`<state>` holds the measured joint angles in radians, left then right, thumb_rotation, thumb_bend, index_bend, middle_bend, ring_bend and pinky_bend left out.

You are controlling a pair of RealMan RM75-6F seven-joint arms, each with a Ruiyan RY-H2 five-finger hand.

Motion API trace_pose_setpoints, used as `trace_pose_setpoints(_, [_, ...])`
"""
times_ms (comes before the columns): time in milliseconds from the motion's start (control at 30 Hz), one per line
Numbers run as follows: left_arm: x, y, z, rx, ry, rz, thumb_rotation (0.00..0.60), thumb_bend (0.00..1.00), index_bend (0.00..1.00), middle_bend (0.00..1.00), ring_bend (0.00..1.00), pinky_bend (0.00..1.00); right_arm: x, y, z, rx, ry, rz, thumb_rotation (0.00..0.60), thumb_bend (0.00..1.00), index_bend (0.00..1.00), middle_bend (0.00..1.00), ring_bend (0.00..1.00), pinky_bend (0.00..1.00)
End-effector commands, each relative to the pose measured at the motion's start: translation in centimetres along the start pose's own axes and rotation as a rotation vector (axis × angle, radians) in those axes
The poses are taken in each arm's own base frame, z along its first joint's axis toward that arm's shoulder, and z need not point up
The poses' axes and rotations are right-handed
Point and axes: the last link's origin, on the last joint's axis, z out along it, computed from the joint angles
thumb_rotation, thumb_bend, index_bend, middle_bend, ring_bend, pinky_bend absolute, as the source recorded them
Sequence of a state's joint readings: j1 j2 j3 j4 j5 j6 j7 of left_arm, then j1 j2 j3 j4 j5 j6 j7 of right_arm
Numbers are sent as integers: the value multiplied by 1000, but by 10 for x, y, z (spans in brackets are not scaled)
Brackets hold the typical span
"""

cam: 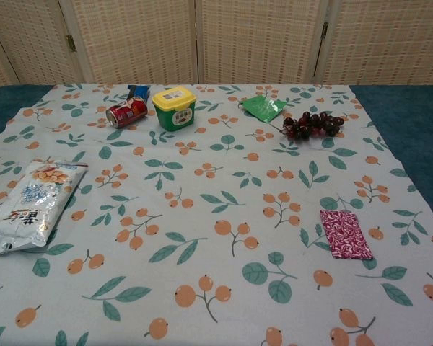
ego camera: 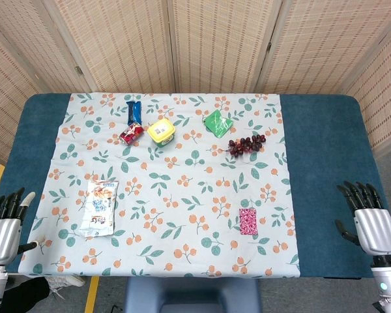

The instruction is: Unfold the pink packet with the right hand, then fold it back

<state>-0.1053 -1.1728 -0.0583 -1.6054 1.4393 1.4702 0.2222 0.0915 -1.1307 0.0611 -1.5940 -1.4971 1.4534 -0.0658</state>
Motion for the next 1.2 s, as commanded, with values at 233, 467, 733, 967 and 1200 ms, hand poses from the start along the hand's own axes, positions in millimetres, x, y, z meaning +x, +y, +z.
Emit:
trace_pose_setpoints(233, [-1, 0, -1, -5, 11, -6, 600, 215, 131, 34, 69, 0, 2, 0, 0, 5, 6, 15, 600, 364, 127, 126, 63, 0])
trace_pose_setpoints(467, [0, 1, -3, -11, 18, -13, 600, 216, 134, 40, 80, 0, 1, 1, -1, 10, 5, 30, 600, 364, 130, 129, 64, 0])
trace_pose_setpoints(733, [1, 0, -5, -7, 21, -15, 600, 215, 140, 43, 83, 0, 2, 1, -1, 20, 5, 46, 600, 364, 144, 132, 65, 0])
trace_pose_setpoints(967, [0, 1, -7, -13, 17, -16, 600, 216, 156, 49, 88, 0, -1, -2, 0, 37, -9, 67, 600, 364, 179, 137, 64, 0])
trace_pose_setpoints(1200, [-2, 2, -8, -17, 10, -24, 600, 216, 164, 50, 94, 0, -14, -21, 18, 112, -87, 113, 600, 363, 301, 143, 34, 0])
